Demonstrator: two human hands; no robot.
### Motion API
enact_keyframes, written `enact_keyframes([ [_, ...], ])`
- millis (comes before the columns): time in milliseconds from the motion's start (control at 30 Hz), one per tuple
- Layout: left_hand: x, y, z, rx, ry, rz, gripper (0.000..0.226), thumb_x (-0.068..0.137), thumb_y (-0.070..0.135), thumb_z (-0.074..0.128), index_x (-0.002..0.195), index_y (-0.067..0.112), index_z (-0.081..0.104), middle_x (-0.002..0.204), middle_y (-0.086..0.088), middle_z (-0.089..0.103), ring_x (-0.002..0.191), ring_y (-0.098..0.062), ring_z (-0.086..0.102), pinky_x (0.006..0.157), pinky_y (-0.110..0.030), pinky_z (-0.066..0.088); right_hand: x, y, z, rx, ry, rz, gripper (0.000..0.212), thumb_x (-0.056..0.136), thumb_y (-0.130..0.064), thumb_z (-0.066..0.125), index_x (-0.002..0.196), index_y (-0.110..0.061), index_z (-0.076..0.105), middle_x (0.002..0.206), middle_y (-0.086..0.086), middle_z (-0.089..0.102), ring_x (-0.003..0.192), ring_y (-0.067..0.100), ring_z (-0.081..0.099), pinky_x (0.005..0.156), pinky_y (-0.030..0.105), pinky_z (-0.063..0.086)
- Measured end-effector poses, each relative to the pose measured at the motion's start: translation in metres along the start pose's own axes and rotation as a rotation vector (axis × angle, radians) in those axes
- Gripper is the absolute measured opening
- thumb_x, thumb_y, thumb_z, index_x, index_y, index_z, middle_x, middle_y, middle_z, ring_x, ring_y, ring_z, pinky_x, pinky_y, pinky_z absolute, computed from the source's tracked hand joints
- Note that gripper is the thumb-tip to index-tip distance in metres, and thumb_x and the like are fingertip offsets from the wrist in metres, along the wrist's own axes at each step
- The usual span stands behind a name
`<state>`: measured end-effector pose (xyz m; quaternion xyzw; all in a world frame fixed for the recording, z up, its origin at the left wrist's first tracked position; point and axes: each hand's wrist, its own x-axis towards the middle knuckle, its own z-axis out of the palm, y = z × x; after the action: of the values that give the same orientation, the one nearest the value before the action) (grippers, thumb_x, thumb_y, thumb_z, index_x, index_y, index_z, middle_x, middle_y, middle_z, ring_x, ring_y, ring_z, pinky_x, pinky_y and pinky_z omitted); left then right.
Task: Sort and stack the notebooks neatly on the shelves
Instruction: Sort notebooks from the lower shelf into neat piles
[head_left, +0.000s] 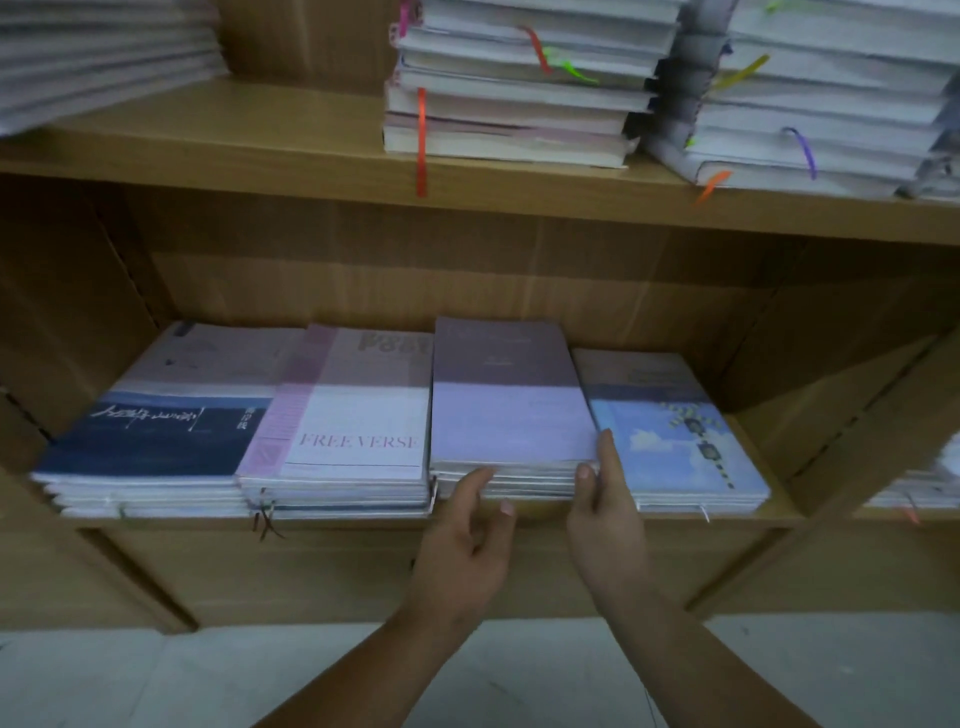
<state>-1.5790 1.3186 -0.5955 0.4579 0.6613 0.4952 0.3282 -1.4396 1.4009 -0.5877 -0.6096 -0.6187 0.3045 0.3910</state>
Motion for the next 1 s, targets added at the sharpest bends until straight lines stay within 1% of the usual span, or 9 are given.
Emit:
enact_keyframes([
  [133, -0.012, 0.0, 0.008, -0.035, -0.036, -0.029, 0.062, 0.097, 0.061, 0.048, 0.155, 0.048, 0.027, 0.148, 0.028, 0.044, 0.133, 0.011, 0.041, 0.114, -0.03, 0.039, 0.0, 0.008, 0.01, -0.058, 0.096, -0.041, 0.054, 0.106, -0.041, 0.039, 0.158, -0.038, 0.027, 0.122, 0.01, 0.071, 0.115, 0.041, 0.06, 0.099, 0.052, 0.049],
  [267, 0.002, 0.008, 0.01, -0.015, 0.012, -0.009, 0.048, 0.1, 0.045, 0.056, 0.144, 0.044, 0.037, 0.089, 0.011, 0.058, 0.069, 0.007, 0.053, 0.069, -0.016, 0.044, 0.014, 0.008, 0.001, -0.119, 0.099, -0.085, 0.048, 0.104, -0.036, 0.05, 0.151, -0.031, 0.045, 0.107, 0.022, 0.072, 0.098, 0.044, 0.064, 0.081, 0.044, 0.052],
  [333, 0.007, 0.009, 0.009, -0.014, 0.007, -0.021, 0.045, 0.098, 0.042, 0.062, 0.136, 0.044, 0.039, 0.08, 0.012, 0.057, 0.064, 0.005, 0.054, 0.067, -0.02, 0.044, 0.016, 0.006, -0.005, -0.096, 0.069, -0.074, 0.047, 0.103, -0.035, 0.054, 0.149, -0.03, 0.048, 0.109, 0.02, 0.072, 0.102, 0.042, 0.064, 0.082, 0.041, 0.049],
  [433, 0.007, 0.003, 0.004, 0.049, -0.005, -0.02, 0.043, 0.096, 0.039, 0.065, 0.134, 0.043, 0.044, 0.09, 0.021, 0.059, 0.072, 0.026, 0.052, 0.075, -0.018, 0.046, 0.013, 0.005, -0.02, -0.13, -0.042, -0.099, 0.054, 0.099, -0.039, 0.06, 0.151, -0.034, 0.045, 0.084, 0.007, 0.068, 0.084, 0.028, 0.065, 0.076, 0.04, 0.051],
  [533, 0.013, -0.005, -0.002, 0.137, 0.012, -0.023, 0.042, 0.092, 0.045, 0.064, 0.131, 0.042, 0.051, 0.11, 0.013, 0.064, 0.096, 0.009, 0.061, 0.09, -0.025, 0.052, 0.018, 0.003, -0.036, -0.175, -0.096, -0.167, 0.054, 0.092, -0.03, 0.073, 0.143, -0.034, 0.055, 0.074, -0.002, 0.065, 0.075, 0.015, 0.063, 0.074, 0.035, 0.051],
  [633, 0.021, -0.007, -0.004, 0.184, -0.062, -0.009, 0.03, 0.088, 0.043, 0.063, 0.117, 0.037, 0.06, 0.104, 0.01, 0.068, 0.096, -0.004, 0.066, 0.09, -0.032, 0.056, 0.03, 0.004, -0.039, -0.224, -0.074, -0.167, 0.016, 0.087, -0.029, 0.078, 0.1, -0.019, 0.073, 0.073, -0.001, 0.07, 0.076, 0.016, 0.065, 0.071, 0.033, 0.05],
  [733, 0.028, -0.006, -0.003, 0.217, -0.204, 0.037, 0.026, 0.095, 0.021, 0.065, 0.12, 0.03, 0.065, 0.115, 0.014, 0.067, 0.104, 0.006, 0.061, 0.093, -0.011, 0.047, 0.041, 0.012, -0.035, -0.253, -0.058, -0.158, 0.024, 0.084, -0.032, 0.079, 0.072, -0.014, 0.07, 0.063, -0.008, 0.069, 0.068, 0.012, 0.065, 0.068, 0.035, 0.053],
  [800, 0.033, -0.009, -0.003, 0.256, -0.231, 0.052, 0.031, 0.094, 0.018, 0.065, 0.124, 0.027, 0.064, 0.12, 0.014, 0.065, 0.109, 0.003, 0.059, 0.092, -0.004, 0.042, 0.045, 0.016, -0.032, -0.215, -0.054, -0.143, 0.024, 0.084, -0.03, 0.08, 0.071, -0.013, 0.071, 0.061, -0.016, 0.068, 0.063, 0.004, 0.064, 0.065, 0.032, 0.054],
  [1000, 0.024, -0.001, 0.023, 0.382, -0.114, 0.126, 0.034, 0.087, 0.027, 0.063, 0.121, 0.029, 0.061, 0.116, 0.012, 0.063, 0.107, -0.008, 0.06, 0.096, -0.027, 0.05, 0.046, 0.02, -0.051, -0.177, -0.081, -0.129, 0.026, 0.078, -0.042, 0.083, 0.071, -0.019, 0.074, 0.065, -0.007, 0.071, 0.066, 0.009, 0.068, 0.067, 0.033, 0.056],
])
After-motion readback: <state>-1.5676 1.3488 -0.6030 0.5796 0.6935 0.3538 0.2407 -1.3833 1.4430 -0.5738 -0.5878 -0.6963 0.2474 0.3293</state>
